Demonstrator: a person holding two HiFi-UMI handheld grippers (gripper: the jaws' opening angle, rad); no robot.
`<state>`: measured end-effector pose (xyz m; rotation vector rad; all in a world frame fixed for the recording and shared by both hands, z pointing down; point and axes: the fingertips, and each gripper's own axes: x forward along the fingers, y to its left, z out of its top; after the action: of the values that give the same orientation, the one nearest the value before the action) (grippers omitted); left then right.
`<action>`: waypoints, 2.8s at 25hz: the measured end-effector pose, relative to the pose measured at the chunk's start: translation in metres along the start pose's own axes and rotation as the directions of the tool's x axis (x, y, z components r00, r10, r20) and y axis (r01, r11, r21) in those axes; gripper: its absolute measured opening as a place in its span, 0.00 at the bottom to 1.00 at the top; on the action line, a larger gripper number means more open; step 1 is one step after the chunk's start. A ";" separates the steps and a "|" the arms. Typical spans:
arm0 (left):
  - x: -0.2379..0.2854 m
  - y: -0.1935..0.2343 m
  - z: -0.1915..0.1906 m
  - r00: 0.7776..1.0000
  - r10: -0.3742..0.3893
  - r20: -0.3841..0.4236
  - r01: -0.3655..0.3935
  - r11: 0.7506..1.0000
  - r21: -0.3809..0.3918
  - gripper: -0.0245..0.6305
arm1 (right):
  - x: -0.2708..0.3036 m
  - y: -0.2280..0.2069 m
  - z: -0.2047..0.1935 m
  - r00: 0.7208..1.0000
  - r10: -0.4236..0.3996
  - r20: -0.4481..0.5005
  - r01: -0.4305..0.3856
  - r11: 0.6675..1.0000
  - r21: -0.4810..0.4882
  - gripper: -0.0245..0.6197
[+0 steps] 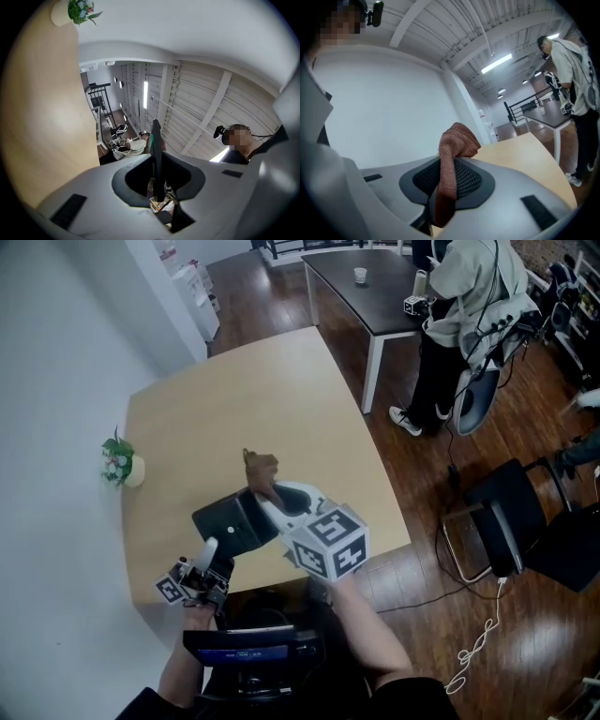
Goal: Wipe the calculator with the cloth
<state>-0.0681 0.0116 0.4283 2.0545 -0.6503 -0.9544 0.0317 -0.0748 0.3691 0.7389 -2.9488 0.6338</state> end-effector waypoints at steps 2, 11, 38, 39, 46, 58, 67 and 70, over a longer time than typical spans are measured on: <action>0.004 -0.002 -0.002 1.000 -0.014 -0.010 0.014 1.000 -0.002 0.14 | 0.010 0.018 0.002 0.998 0.061 -0.017 -0.061 0.998 -0.030 0.16; -0.005 0.006 0.009 0.996 0.021 0.088 -0.017 0.999 -0.052 0.14 | -0.004 -0.043 -0.053 0.981 -0.134 -0.139 0.131 0.991 -0.032 0.16; -0.046 0.051 0.023 0.939 0.214 0.269 -0.160 0.965 -0.210 0.15 | -0.005 -0.033 -0.155 0.939 -0.143 -0.312 0.106 0.985 -0.135 0.16; -0.053 0.054 0.024 0.935 0.228 0.272 -0.174 0.962 -0.210 0.15 | -0.010 -0.048 -0.165 0.925 -0.179 -0.336 0.146 0.982 -0.122 0.16; -0.073 0.100 0.033 0.854 0.520 -0.016 -0.499 0.828 0.256 0.15 | -0.039 -0.068 -0.187 0.894 -0.201 -0.401 0.200 0.979 -0.047 0.16; -0.086 0.183 -0.056 0.411 0.869 -0.275 0.428 0.082 0.900 0.18 | -0.021 -0.039 -0.236 0.814 -0.257 -0.521 0.304 0.953 0.003 0.16; -0.122 0.185 -0.102 0.440 0.729 -0.524 0.238 0.469 0.851 0.36 | 0.021 -0.062 -0.290 0.716 -0.335 -0.612 0.396 0.917 -0.038 0.16; -0.125 0.173 -0.075 0.601 0.570 -0.560 -0.056 0.729 0.682 0.37 | 0.025 -0.067 -0.282 0.715 -0.369 -0.594 0.431 0.901 -0.041 0.16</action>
<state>-0.1035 0.0305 0.6504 2.4637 -0.8975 0.4541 0.0224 -0.0288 0.6560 0.9444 -2.1071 0.7953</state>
